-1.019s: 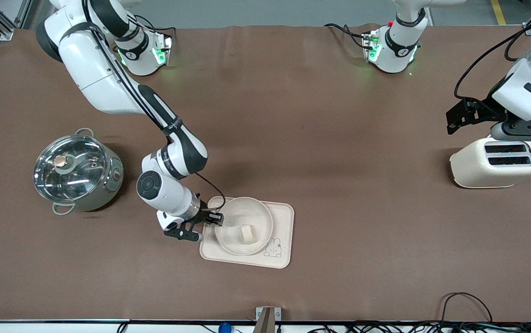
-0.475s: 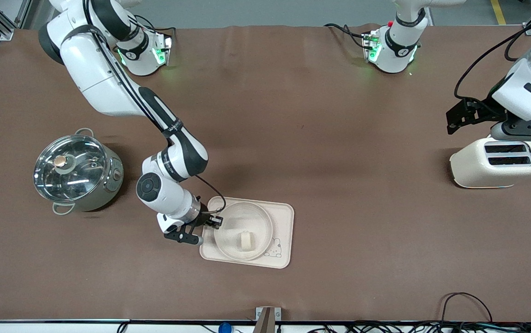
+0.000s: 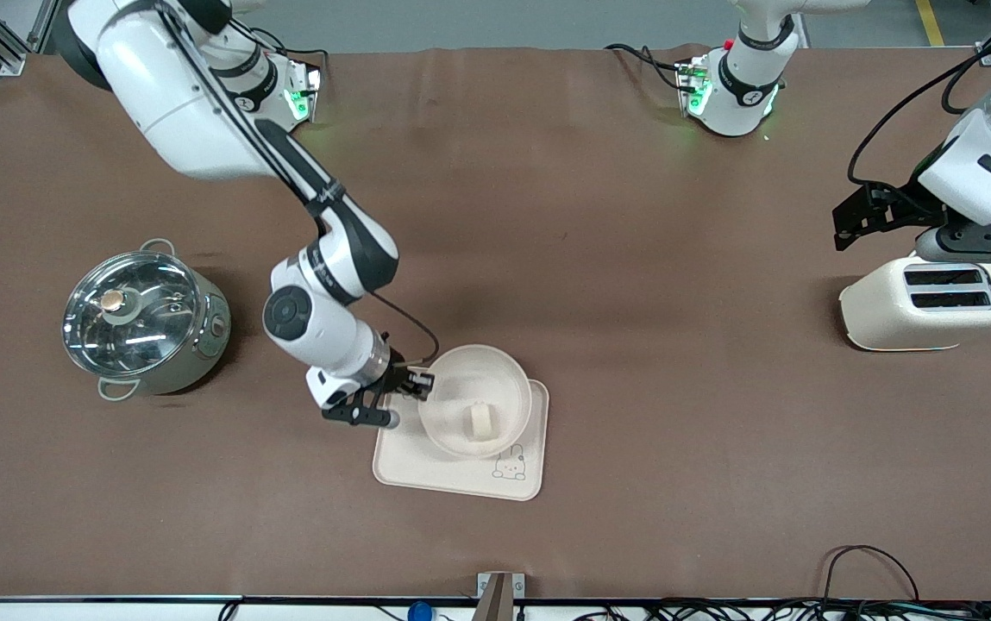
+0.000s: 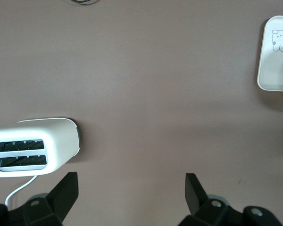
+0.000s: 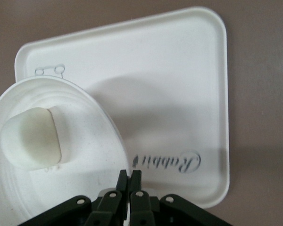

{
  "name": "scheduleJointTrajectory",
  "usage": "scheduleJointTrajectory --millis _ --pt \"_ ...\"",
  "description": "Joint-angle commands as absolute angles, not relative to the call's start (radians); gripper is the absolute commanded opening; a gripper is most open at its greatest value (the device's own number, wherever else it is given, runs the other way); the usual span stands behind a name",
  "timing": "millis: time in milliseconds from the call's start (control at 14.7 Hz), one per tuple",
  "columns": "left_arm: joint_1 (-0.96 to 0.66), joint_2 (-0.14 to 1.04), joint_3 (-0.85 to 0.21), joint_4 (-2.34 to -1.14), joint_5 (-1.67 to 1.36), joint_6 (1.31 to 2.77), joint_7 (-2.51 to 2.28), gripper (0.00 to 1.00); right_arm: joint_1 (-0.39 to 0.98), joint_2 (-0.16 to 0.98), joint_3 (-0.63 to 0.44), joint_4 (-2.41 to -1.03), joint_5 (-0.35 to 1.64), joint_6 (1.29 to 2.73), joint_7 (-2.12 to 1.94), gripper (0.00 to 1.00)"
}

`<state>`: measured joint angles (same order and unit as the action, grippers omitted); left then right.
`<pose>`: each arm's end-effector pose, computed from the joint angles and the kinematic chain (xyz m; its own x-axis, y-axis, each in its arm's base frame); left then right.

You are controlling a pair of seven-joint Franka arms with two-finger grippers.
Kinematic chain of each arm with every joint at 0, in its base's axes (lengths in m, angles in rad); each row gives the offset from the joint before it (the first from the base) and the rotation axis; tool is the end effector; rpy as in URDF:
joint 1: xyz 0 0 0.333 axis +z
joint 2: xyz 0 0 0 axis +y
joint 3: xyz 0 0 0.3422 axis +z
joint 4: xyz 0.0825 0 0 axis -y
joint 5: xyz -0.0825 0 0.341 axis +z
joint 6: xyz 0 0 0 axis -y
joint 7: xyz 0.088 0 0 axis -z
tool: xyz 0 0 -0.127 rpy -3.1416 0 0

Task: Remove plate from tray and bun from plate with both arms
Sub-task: 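Lift the plate off the tray and set it beside the tray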

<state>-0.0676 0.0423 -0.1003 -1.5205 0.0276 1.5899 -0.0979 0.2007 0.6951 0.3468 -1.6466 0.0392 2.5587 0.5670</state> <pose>0.5219 -0.0836 0.6322 0.9971 -0.0702 0.0295 -0.0696 -0.9974 -0.0206 0.6183 0.3279 0.2817 0.9847 -0.1627 0.0629 -0.1332 -0.9340 -0.3314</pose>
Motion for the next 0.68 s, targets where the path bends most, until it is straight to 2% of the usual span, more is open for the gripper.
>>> scheduleJointTrajectory --millis 0,272,611 --pt "-0.071 0.046 -0.106 -1.508 0.046 1.533 -0.110 1.00 0.172 0.526 0.391 -2.002 0.034 2.750 0.595 0.00" --pt "-0.074 0.028 -0.129 -1.548 0.043 1.482 -0.162 1.00 0.172 0.523 0.449 -2.193 0.034 2.988 0.632 0.00" --pt "-0.075 0.017 -0.215 -1.605 -0.084 1.518 -0.322 1.00 0.173 0.506 0.488 -2.247 0.034 2.999 0.698 0.01"
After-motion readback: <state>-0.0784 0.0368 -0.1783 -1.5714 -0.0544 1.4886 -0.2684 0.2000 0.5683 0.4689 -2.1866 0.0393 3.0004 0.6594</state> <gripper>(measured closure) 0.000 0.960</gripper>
